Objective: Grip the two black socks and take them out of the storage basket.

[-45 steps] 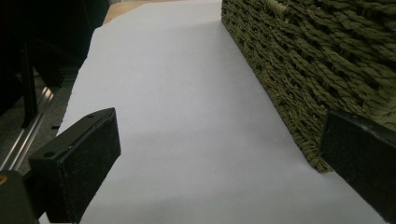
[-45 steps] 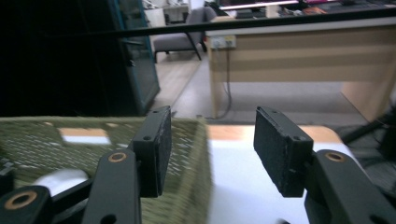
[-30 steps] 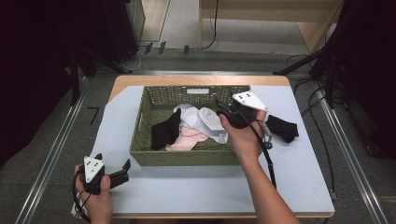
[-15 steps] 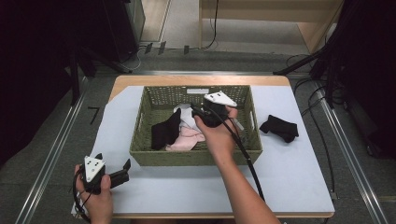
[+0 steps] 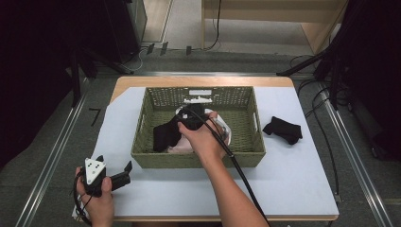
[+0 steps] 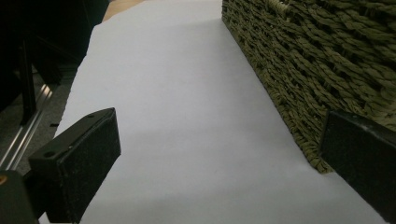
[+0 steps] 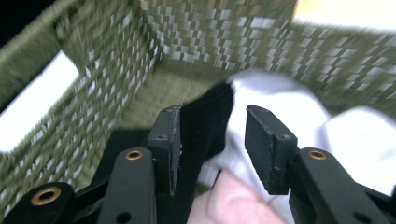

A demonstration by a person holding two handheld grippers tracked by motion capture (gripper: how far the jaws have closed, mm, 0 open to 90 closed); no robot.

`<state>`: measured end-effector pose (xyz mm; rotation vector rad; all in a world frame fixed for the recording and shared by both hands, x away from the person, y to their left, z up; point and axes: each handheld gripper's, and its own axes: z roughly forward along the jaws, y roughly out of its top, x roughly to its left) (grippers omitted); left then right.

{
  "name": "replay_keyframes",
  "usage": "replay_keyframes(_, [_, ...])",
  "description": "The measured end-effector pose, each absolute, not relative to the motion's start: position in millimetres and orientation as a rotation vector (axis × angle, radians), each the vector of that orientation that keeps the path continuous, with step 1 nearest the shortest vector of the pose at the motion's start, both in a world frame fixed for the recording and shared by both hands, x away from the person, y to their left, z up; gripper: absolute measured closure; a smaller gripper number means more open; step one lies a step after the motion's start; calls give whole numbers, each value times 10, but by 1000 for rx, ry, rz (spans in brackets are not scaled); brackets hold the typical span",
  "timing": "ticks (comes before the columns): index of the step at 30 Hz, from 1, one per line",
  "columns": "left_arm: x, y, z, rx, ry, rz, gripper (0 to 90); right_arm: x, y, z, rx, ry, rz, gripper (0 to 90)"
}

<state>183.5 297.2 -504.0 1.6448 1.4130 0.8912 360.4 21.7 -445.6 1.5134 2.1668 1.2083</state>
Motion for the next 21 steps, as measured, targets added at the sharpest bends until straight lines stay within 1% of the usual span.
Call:
replay_keyframes(3, [1834,2970,-5041,1642,1411,893,1,3620,271,-4507,1476,2263,1187,535])
replay_keyframes(4, [1834,2969,-5042,1644,1410,896,1,3618,293,-4529,1403,2293,1183,487])
replay_keyframes(5, [1834,2968,-5042,1644,1409,897,1,3616,314,-4560,1326,2324,1182,489])
replay_keyframes(7, [1834,2966,-5042,1647,1410,900,1,3612,349,-4611,1270,2404,1144,532])
replay_keyframes(8, [1834,2965,-5042,1649,1410,900,1,3621,357,-4627,1246,2445,1119,574])
replay_keyframes(10, [1833,2964,-5041,1653,1409,902,1,3633,358,-4624,1242,2491,1046,703])
replay_keyframes(11, [1833,2964,-5041,1652,1410,902,1,3642,343,-4610,1248,2507,1006,801])
replay_keyframes(12, [1833,2965,-5041,1652,1410,902,1,3648,323,-4591,1278,2519,978,843])
replay_keyframes(15, [1831,2966,-5040,1647,1411,901,1,3618,279,-4515,1262,2482,1033,862])
replay_keyframes(21, [1833,2969,-5042,1641,1411,895,1,3510,155,-4347,1207,2298,1212,866])
